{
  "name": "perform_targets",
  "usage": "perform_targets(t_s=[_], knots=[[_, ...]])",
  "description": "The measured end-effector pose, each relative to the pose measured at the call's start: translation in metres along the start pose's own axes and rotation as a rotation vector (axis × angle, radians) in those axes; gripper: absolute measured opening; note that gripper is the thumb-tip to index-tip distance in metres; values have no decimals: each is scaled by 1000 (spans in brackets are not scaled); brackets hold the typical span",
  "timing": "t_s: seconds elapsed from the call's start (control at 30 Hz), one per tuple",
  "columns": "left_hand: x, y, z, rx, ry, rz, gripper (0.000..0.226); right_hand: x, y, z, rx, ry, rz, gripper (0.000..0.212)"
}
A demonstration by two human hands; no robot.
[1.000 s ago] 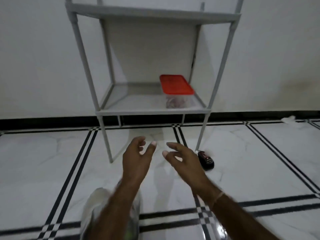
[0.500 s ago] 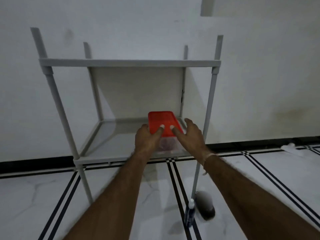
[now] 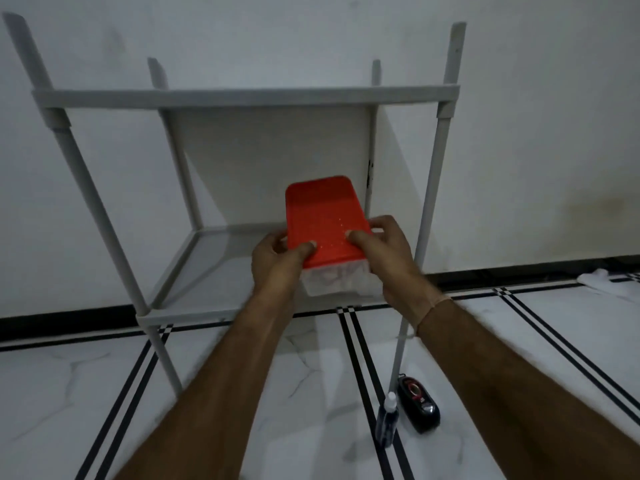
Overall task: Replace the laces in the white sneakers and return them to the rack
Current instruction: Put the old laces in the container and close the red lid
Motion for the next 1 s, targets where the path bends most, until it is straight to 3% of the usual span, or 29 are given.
perform_targets(t_s=[0.13,0.33,0.57,0.77,0.87,1.0], knots=[[-71,6,-24,-161,0,78,51,-77,-7,-1,155,-25,-49,32],[-199,-57,-78,-49,-125,45,47,-228,39,-9,162,-150,-20,35],[-306,-190,-116,53,-120,-227,52,-354,148,-34,92,-134,242,34],[-341,-295,-137,9,-190,-557,43,-401,245,-43,-47,-200,440,37],[-337,-307,-141,-6,-206,-610,34,-404,250,-44,-313,-265,314,54],[-332,-305,-143,-12,-248,-608,37,-415,227,-6,-1054,-501,-88,76]])
Point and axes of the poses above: each hand's wrist, its own x-axis towards the middle knuckle, its own z-axis out of the palm, y = z × x, the point moved 8 cm from there along x, towards the middle knuckle, and after that the axes turned 2 degrees about -z, right-handed, at the moved point
